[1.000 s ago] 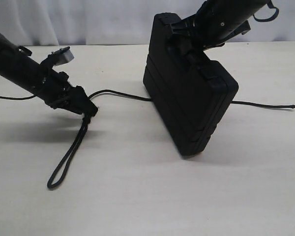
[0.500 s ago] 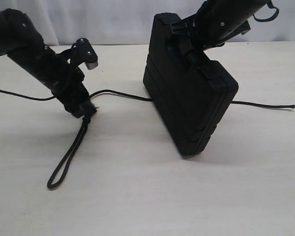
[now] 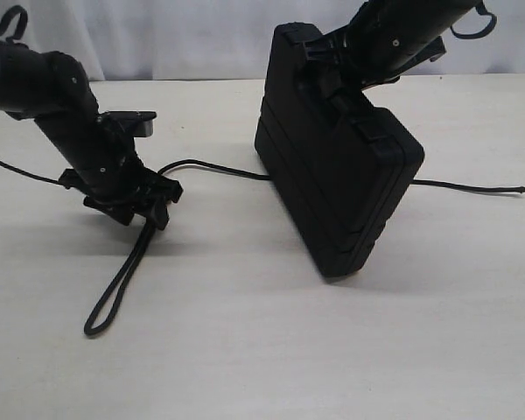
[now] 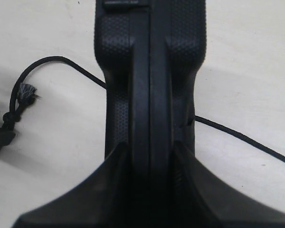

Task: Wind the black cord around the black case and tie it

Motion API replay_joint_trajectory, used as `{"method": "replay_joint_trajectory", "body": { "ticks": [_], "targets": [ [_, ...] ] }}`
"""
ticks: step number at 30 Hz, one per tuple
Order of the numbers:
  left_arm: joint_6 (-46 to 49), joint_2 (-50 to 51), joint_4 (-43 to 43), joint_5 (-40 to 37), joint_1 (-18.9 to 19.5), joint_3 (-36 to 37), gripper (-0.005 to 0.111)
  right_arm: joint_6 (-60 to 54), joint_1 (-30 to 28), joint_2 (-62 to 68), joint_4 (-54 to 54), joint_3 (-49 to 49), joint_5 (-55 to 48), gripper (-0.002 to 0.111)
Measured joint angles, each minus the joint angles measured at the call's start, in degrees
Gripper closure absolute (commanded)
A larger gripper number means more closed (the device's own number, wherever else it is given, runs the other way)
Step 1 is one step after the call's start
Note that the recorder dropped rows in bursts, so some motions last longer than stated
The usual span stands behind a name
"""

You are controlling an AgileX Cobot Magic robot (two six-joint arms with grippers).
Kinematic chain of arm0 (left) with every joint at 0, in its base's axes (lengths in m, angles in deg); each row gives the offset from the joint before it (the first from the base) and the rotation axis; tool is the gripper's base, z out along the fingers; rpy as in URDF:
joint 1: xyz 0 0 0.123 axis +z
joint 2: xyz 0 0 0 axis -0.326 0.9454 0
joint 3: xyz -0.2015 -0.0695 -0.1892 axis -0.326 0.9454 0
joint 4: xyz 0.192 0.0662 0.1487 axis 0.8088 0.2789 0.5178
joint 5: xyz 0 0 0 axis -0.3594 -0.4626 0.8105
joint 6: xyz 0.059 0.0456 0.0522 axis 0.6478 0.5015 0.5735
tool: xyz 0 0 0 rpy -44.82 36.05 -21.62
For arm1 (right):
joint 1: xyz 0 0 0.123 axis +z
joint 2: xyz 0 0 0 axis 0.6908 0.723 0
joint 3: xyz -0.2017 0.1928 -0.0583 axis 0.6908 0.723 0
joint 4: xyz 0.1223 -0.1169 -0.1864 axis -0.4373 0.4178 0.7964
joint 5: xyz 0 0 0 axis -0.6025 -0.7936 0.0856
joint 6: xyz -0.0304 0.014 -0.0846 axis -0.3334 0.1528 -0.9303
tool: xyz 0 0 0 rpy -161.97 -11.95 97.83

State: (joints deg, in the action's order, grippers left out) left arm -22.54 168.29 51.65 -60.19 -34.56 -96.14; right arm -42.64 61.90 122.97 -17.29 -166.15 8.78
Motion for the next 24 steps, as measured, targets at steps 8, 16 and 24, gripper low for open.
{"method": "replay_joint_trajectory", "body": {
  "ticks": [8, 16, 24],
  "targets": [
    [-0.63, 1.76, 0.34, 4.26, -1.76, -0.37, 0.087, 0.0, 0.0, 0.0, 0.0, 0.0, 0.0, 0.104],
    [-7.97, 2.39, -7.2, 6.89, -1.76, -0.47, 0.107, 0.0, 0.0, 0.0, -0.14, 0.0, 0.0, 0.104],
    [-6.27, 2.91, -29.26, 11.04, -1.84, -0.47, 0.083, 0.0, 0.0, 0.0, -0.14, 0.0, 0.0, 0.104]
  ]
}}
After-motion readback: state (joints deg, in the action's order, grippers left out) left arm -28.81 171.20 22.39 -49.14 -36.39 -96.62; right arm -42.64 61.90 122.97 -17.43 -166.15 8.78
